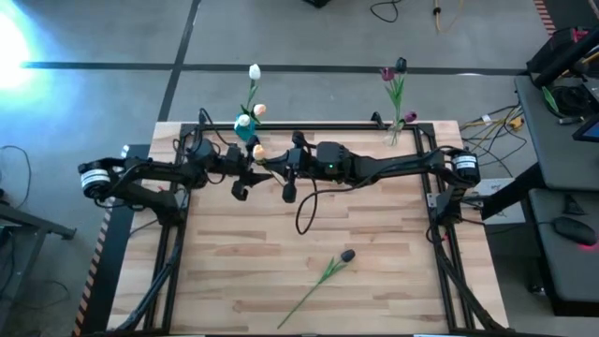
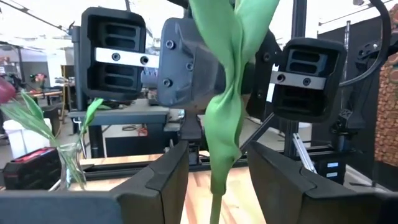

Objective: Sort flowers into vase by color
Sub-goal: Put the orange flower into the blue vase

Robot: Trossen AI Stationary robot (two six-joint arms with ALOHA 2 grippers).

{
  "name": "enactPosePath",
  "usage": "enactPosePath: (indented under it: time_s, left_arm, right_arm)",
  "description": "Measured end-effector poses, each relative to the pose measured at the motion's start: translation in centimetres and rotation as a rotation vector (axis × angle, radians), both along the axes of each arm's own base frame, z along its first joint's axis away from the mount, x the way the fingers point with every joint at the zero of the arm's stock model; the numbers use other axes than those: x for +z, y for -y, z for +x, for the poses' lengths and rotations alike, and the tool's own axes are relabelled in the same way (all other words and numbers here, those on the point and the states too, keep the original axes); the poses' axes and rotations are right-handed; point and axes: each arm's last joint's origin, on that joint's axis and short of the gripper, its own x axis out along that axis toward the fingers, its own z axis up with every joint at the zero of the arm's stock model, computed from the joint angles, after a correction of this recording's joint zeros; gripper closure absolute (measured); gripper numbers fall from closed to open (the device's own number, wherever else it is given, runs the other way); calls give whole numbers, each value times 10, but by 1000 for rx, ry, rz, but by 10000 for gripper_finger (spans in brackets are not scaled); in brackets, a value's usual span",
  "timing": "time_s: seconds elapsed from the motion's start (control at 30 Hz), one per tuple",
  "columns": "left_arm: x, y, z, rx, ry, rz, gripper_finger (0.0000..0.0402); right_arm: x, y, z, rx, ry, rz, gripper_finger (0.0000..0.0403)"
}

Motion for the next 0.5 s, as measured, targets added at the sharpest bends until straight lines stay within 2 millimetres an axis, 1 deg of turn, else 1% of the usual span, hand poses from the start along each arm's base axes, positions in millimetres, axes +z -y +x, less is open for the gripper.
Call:
enactPosePath:
  time_s: [0.17, 0.33, 0.5]
  left_arm:
    - [2, 0, 1, -13, 17, 6, 286]
    - [7, 1, -1, -14, 48, 4, 337]
    - [7, 1, -2, -11, 50, 8, 388]
  right_arm:
    - [0, 0, 0, 0, -2, -9, 390]
    - [0, 1, 0, -2, -3, -14, 390]
    - [0, 0, 0, -8, -4, -13, 390]
